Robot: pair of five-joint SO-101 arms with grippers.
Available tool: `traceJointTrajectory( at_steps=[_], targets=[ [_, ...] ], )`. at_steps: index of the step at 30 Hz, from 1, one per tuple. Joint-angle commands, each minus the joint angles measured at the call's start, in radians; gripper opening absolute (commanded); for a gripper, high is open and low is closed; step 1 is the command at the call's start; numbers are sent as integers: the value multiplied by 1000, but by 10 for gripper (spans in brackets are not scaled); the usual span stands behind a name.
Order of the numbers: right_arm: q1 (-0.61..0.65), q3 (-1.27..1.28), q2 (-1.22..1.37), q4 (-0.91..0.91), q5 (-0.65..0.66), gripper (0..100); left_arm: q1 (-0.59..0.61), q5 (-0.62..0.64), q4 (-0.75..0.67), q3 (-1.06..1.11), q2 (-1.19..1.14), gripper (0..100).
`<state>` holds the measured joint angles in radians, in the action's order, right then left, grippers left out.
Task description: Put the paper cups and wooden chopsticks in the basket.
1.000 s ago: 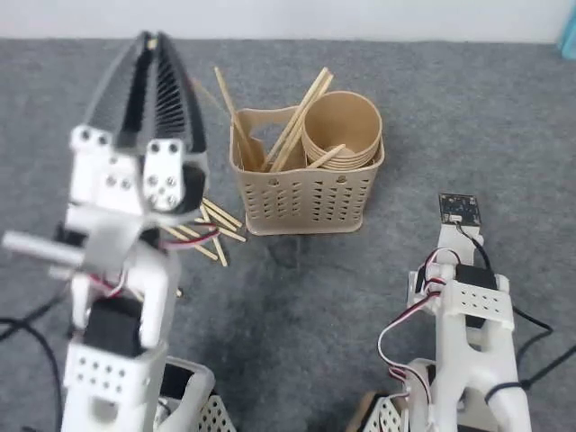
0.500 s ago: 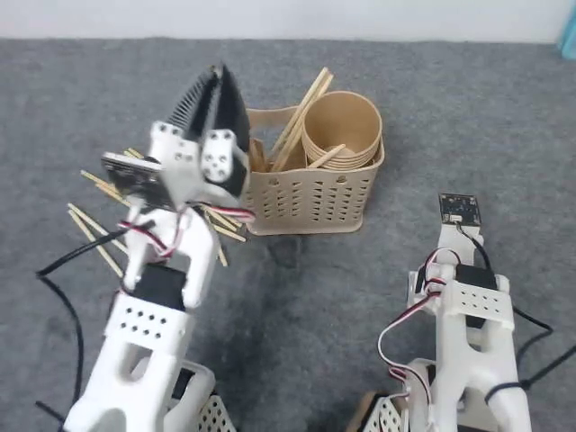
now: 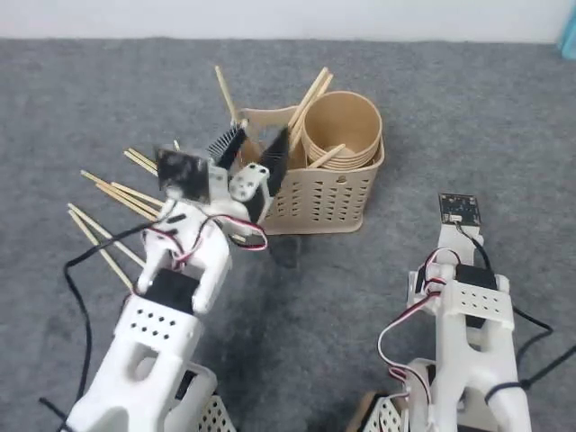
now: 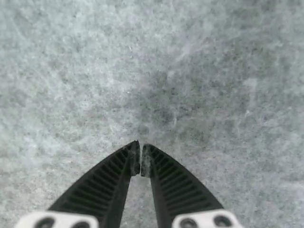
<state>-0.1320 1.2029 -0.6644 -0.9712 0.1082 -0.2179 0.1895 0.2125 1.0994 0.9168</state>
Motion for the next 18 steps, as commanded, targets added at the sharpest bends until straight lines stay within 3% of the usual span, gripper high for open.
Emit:
traceJointTrajectory(
  at_steps=[1,11,15,18],
  targets=[
    [-4,-9,-35,21,14,31,51,14,299,-228,6,378],
    [-4,-9,-35,21,14,31,345,91,829,-839,-3,261],
    [-4,-9,-35,19,14,31,517,91,968,-872,-5,234],
    [-4,-9,-35,19,14,31,643,94,980,-814,-20,199]
  ],
)
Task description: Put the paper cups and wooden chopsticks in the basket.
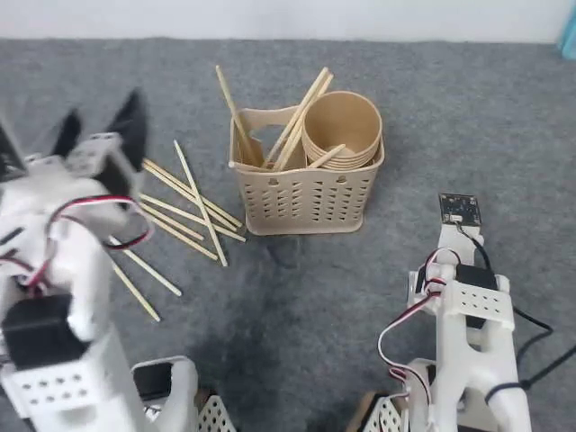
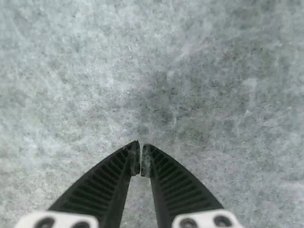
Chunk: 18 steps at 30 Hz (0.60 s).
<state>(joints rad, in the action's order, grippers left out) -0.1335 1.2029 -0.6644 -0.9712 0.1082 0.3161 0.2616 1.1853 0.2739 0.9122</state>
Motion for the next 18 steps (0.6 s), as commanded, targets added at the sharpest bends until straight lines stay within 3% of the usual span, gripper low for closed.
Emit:
traceJointTrajectory(
  at_steps=[1,8,18],
  targets=[
    [-2,-9,-35,19,14,31,149,29,-6,41,-29,182],
    [-2,-9,-35,18,14,31,328,129,-204,211,-273,21],
    [-2,-9,-33,19,14,31,433,129,-213,160,-707,13]
  ],
)
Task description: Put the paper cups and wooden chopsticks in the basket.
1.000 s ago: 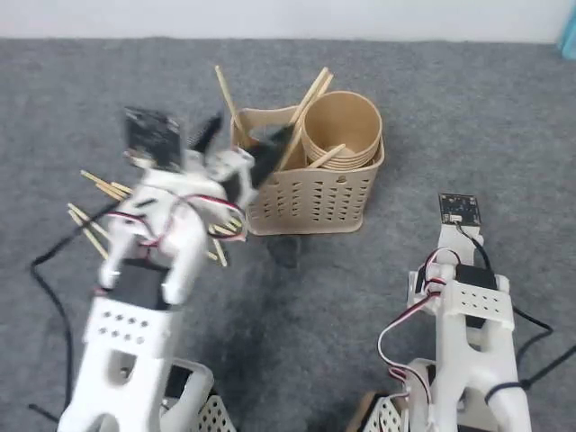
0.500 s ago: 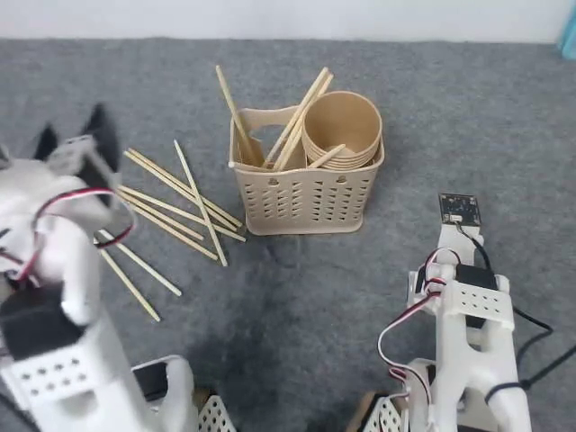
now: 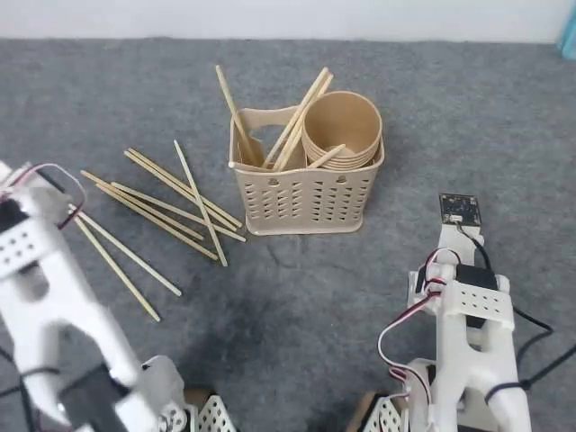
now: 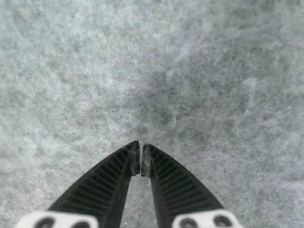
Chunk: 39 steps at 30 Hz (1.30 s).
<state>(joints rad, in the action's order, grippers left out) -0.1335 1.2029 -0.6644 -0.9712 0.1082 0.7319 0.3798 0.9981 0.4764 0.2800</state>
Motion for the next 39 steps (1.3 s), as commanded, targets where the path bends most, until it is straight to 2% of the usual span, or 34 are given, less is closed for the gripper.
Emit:
traceJointTrajectory(
  at_steps=[1,7,13,15,28,32,39],
  targets=[
    [-2,-9,-33,19,14,31,25,11,-26,-42,-112,13],
    [22,-8,-33,19,14,31,21,11,-51,-47,-308,21],
    [22,-8,-33,19,14,31,23,15,-95,-88,-419,158],
    [22,-8,-35,19,14,31,23,17,-95,-113,-450,175],
    [18,-8,-35,18,14,31,26,17,-87,-354,-778,85],
    [19,-8,-35,18,14,31,23,15,-25,-435,-824,9],
    [22,-9,-35,16,14,31,31,15,135,-545,-766,12]
  ],
)
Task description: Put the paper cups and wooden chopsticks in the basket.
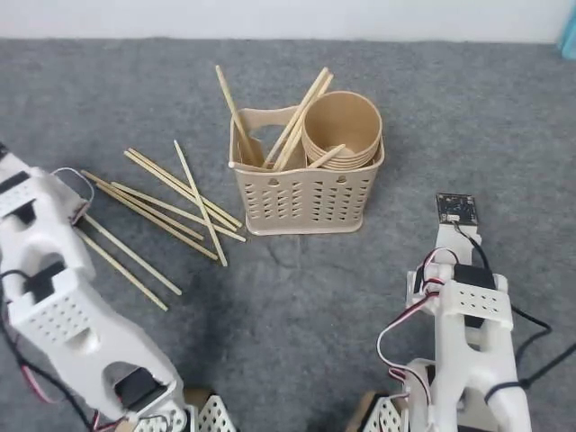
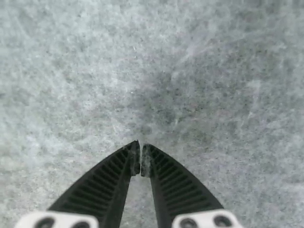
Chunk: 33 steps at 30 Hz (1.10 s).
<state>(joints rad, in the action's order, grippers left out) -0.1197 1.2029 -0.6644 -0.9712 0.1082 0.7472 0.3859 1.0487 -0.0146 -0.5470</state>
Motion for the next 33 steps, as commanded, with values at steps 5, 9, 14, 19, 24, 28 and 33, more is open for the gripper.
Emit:
traceJointTrajectory(
  at_steps=[5,9,14,19,24,28,33],
  targets=[
    [8,-9,-35,15,15,31,14,9,227,-85,249,12],
    [8,-9,-35,15,46,30,11,9,341,-77,468,12],
    [8,-9,-31,13,57,28,8,9,436,-31,733,12],
    [7,-9,-25,12,55,27,6,6,388,200,1043,12],
    [2,-9,-25,10,55,27,-38,5,166,490,1409,12],
    [2,-6,-25,10,55,27,-173,5,-23,688,1695,12],
    [2,-6,-31,-8,55,27,-393,6,-321,875,2002,12]
  ],
)
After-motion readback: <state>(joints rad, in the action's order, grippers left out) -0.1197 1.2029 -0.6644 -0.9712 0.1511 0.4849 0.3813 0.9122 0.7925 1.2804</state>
